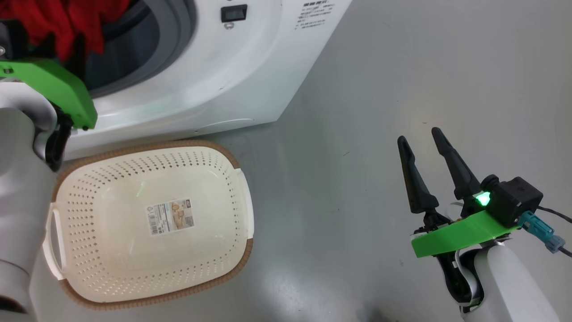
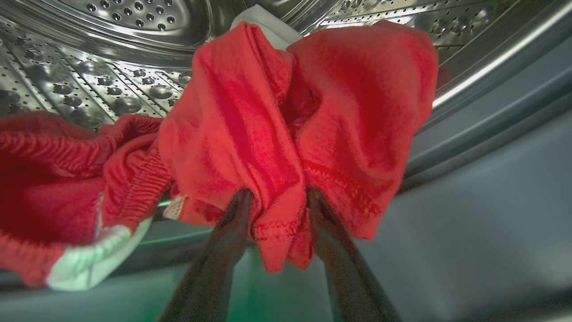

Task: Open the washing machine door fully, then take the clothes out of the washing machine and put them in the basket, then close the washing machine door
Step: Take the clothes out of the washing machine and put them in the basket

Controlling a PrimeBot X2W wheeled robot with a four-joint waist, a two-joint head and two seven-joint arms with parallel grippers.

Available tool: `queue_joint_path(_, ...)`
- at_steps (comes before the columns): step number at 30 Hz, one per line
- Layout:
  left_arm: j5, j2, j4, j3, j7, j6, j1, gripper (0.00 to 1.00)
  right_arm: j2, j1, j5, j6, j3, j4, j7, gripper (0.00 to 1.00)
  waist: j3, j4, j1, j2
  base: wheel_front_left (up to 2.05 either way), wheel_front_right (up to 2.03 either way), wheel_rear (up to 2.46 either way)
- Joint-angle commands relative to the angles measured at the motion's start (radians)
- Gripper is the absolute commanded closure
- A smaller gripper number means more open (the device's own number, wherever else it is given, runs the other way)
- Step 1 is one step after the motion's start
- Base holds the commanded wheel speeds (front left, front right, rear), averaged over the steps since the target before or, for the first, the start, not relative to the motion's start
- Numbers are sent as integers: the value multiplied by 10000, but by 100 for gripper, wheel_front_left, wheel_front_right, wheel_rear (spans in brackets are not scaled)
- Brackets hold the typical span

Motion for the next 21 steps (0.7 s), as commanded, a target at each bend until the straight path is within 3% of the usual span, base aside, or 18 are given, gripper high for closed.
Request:
queue_joint_path(1,-146,449,-94,19,-68,13,-210,100,8,-151,44,62,191,-228,-63,0,-21,4,0,-1,0,0,0)
queue_joint_path(12,-724,293,-258,-334,-532,13,-8,100,9,-176,-89,62,70,-147,-63,0,-311,255,0,-1,0,0,0)
queue_joint_path(21,-1563,260,-1235,-326,-1202,13,844,100,9,-17,-269,62,-59,-72,-63,0,-890,654,0,-1,0,0,0)
